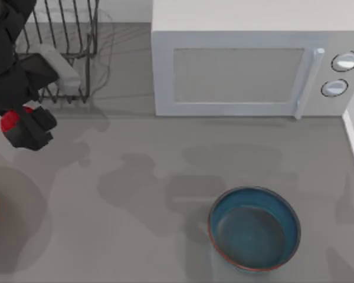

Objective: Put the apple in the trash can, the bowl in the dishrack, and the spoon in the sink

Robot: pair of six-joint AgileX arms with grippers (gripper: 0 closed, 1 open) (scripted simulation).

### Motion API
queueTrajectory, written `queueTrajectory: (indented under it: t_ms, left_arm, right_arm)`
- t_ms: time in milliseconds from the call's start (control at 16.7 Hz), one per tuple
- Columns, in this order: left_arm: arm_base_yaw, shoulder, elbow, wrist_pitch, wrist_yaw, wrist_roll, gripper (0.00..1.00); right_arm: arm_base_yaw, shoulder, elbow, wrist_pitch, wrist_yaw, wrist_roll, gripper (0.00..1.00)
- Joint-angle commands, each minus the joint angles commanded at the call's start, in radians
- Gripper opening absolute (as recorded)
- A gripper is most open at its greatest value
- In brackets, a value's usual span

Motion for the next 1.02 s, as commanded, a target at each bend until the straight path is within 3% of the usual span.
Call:
queueTrajectory:
  t_ms: [300,540,780,1020]
  left_arm:
    - [0.183,-0.096,-0.045,-0.045,0.005,0.57,0.0]
    - [0.307,-0.175,-0.087,-0.066,0.009,0.906,0.0]
    - [0.383,-0.226,-0.115,-0.076,0.012,1.076,0.0]
    - [0.393,-0.233,-0.118,-0.078,0.012,1.097,0.0]
  right_arm:
    - [0.0,0.0,0.0,0.0,0.0,0.0,1.0]
    - [0.0,0.0,0.0,0.0,0.0,0.0,1.0]
    - [0.0,0.0,0.0,0.0,0.0,0.0,1.0]
    - [0.0,0.0,0.0,0.0,0.0,0.0,1.0]
